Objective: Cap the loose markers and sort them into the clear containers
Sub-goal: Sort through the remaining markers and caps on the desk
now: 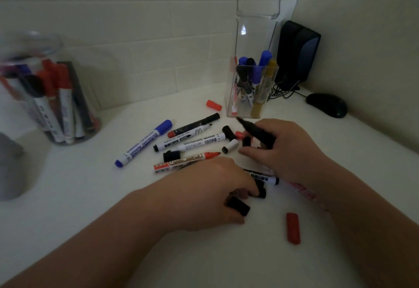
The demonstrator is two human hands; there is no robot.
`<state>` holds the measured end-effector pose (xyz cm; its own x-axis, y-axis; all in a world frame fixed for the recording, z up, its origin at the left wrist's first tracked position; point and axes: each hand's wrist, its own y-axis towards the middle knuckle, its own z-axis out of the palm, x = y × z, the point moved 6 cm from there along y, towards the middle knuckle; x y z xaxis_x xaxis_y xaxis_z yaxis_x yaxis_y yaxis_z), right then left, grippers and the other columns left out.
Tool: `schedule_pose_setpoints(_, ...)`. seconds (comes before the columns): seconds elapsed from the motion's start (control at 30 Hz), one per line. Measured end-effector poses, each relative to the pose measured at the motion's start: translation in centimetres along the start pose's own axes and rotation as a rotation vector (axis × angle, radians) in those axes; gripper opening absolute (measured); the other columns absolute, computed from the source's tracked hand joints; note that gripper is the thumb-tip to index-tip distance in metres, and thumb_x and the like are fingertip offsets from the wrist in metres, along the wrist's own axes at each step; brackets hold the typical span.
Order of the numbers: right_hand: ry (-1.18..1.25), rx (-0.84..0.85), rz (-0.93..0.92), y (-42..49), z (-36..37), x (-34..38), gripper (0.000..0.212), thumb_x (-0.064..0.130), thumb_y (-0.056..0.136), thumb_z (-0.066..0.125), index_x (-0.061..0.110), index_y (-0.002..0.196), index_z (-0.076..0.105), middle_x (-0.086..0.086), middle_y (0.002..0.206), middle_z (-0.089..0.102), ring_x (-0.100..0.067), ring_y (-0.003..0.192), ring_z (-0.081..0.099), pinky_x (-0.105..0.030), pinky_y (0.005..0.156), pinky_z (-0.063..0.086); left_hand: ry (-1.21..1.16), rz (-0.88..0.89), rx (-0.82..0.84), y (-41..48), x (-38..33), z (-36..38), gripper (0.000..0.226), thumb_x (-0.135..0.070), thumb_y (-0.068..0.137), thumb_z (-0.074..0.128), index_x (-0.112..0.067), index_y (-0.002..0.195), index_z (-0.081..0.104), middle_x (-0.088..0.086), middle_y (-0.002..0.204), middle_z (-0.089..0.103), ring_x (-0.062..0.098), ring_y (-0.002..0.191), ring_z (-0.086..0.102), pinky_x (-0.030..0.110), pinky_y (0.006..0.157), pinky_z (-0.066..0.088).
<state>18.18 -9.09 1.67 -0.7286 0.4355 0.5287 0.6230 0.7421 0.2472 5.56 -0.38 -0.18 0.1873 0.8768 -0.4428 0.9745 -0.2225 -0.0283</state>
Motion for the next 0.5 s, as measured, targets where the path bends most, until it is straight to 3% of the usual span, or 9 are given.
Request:
schedule_pose_setpoints(0.07, 0.161, -0.041, 0.026, -0.5, -0.4, 0.0, 0.024, 0.039, 0.074, 0.082, 0.031, 0.093, 0.07, 0.015, 0.061, 0.06, -0.003, 0.055, 0.054, -0.012, 0.058, 0.043, -0.061, 0.019, -0.034, -0.4, 0.0, -0.6, 0.04, -0.047, 0.082, 0.077, -0.042, 0.119, 0.064, -0.025, 0.106, 0.058, -0.006, 0.099, 0.05, 0.014, 0.086, 0.045)
schedule_pose_setpoints(0.13, 0.284, -0.021, 0.05, -0.7, -0.4, 0.0, 0.024, 0.036, 0.073, 0.081, 0.029, 0.093, 0.071, 0.006, 0.058, 0.061, -0.007, 0.049, 0.054, -0.021, 0.057, 0.049, -0.145, -0.021, -0.132, -0.7, 0.4, -1.8, 0.028, -0.053, 0.08, 0.074, -0.04, 0.104, 0.069, -0.023, 0.098, 0.064, -0.001, 0.094, 0.056, 0.016, 0.079, 0.048)
schedule_pose_setpoints(0.2, 0.307, 0.021, 0.072, -0.8, -0.4, 0.0, 0.024, 0.031, 0.075, 0.082, 0.03, 0.096, 0.071, 0.003, 0.056, 0.06, -0.009, 0.048, 0.053, -0.024, 0.057, 0.05, -0.232, -0.184, -0.404, -1.4, 2.7, -4.4, 0.018, -0.053, 0.081, 0.07, -0.035, 0.087, 0.072, -0.019, 0.081, 0.066, 0.001, 0.081, 0.06, 0.013, 0.068, 0.047)
schedule_pose_setpoints(0.27, 0.214, 0.076, 0.082, -0.9, -0.1, 0.1, 0.025, 0.029, 0.077, 0.082, 0.034, 0.099, 0.07, 0.015, 0.061, 0.061, -0.003, 0.051, 0.054, -0.013, 0.056, 0.043, -0.167, -0.438, -0.638, -3.0, 6.3, -7.2, 0.018, -0.046, 0.085, 0.072, -0.029, 0.078, 0.07, -0.014, 0.07, 0.065, 0.003, 0.068, 0.06, 0.015, 0.059, 0.045)
schedule_pose_setpoints(0.37, 0.048, 0.172, 0.094, -0.9, 0.6, 0.1, 0.025, 0.032, 0.081, 0.08, 0.04, 0.101, 0.068, 0.019, 0.082, 0.066, 0.008, 0.073, 0.058, -0.01, 0.062, 0.038, 0.011, -0.714, -0.512, -4.8, 10.1, -8.5, 0.021, -0.04, 0.085, 0.076, -0.023, 0.075, 0.069, -0.008, 0.074, 0.062, 0.007, 0.066, 0.056, 0.023, 0.056, 0.044)
schedule_pose_setpoints(0.5, -0.043, 0.227, 0.112, -0.7, 1.2, 0.1, 0.024, 0.034, 0.083, 0.078, 0.043, 0.102, 0.065, 0.021, 0.083, 0.062, 0.011, 0.078, 0.056, -0.013, 0.064, 0.035, 0.031, -0.802, -0.32, -4.9, 10.5, -7.5, 0.025, -0.045, 0.076, 0.082, -0.023, 0.072, 0.071, -0.005, 0.082, 0.065, 0.011, 0.073, 0.06, 0.026, 0.064, 0.048)
